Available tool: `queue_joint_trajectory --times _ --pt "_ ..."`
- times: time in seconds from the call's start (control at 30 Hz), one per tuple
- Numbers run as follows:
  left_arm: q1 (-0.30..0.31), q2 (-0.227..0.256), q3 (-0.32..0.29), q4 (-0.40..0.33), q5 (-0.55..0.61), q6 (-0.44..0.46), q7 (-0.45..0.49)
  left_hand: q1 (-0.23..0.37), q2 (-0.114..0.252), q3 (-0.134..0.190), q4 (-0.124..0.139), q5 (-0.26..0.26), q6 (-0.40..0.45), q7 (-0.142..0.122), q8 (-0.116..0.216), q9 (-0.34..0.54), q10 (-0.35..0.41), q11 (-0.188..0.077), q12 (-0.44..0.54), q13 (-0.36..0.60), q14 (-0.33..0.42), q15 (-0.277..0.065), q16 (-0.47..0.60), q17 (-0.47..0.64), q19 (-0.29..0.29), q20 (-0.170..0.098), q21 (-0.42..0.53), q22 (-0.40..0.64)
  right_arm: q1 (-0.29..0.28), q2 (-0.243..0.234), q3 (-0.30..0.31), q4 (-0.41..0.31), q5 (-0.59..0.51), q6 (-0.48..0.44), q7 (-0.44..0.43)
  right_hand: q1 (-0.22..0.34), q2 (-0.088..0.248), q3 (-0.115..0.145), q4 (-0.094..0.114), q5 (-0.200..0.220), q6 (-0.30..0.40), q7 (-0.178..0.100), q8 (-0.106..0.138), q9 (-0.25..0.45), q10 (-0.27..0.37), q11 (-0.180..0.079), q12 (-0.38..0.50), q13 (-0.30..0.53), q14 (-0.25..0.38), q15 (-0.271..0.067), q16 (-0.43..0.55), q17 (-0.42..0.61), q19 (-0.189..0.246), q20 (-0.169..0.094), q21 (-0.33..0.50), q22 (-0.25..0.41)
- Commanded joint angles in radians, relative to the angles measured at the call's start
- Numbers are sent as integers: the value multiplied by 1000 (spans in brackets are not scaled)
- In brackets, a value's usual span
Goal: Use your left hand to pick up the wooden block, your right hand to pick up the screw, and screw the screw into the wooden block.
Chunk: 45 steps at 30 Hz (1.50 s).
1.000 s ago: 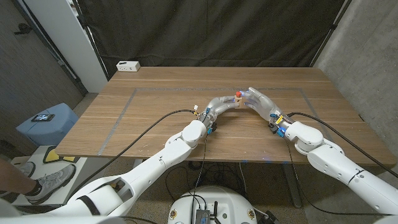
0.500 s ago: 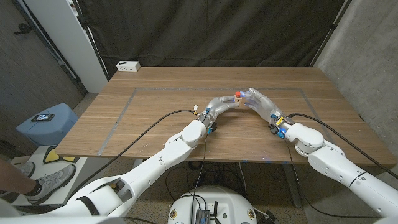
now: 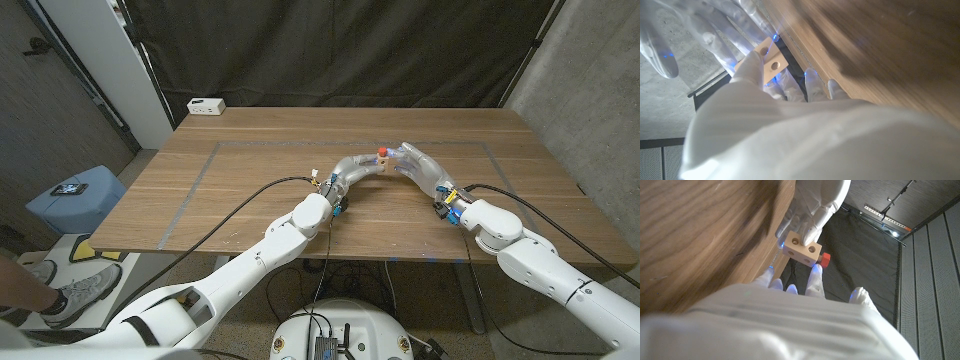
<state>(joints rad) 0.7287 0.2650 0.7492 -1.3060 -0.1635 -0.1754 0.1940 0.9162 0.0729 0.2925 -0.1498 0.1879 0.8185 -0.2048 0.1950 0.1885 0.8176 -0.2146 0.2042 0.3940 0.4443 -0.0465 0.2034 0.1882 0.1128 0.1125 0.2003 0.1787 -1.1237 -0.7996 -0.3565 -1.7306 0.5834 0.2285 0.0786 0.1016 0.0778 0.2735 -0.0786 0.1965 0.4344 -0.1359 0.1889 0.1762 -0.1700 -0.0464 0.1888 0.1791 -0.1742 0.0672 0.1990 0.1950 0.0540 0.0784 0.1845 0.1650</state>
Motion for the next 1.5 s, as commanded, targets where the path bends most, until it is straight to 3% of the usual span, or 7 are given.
queue_joint_trajectory --times 0.03,0.9,1.5 --pt "1 3 -1 -2 -1 1 -2 -5 -1 5 0 5 11 2 7 3 -4 -5 9 4 1 -79 6 2 0 8 4 4 -27 -15 10 -30 -1 -7 -14 -3 6 9 0 4 13 1 4 0 0 -4 4 1 -61 -6 5 3 5 5 5 3" --pt "2 6 -3 -1 -3 -4 -6 -7 -1 5 1 5 10 2 7 3 -2 -5 10 3 0 -77 5 2 0 8 4 4 -46 -29 7 -71 1 -16 -4 -4 5 11 -1 4 38 -1 8 0 12 -8 6 1 -56 -8 6 3 5 3 4 3" --pt "-4 6 -6 9 -8 -11 -16 -9 -3 5 1 4 8 2 6 3 -4 -5 8 2 -2 -77 4 2 -1 10 4 4 -78 -53 44 -92 7 -34 -45 -6 5 12 -1 4 45 0 6 0 18 -7 6 1 -54 -10 6 3 5 3 3 3"
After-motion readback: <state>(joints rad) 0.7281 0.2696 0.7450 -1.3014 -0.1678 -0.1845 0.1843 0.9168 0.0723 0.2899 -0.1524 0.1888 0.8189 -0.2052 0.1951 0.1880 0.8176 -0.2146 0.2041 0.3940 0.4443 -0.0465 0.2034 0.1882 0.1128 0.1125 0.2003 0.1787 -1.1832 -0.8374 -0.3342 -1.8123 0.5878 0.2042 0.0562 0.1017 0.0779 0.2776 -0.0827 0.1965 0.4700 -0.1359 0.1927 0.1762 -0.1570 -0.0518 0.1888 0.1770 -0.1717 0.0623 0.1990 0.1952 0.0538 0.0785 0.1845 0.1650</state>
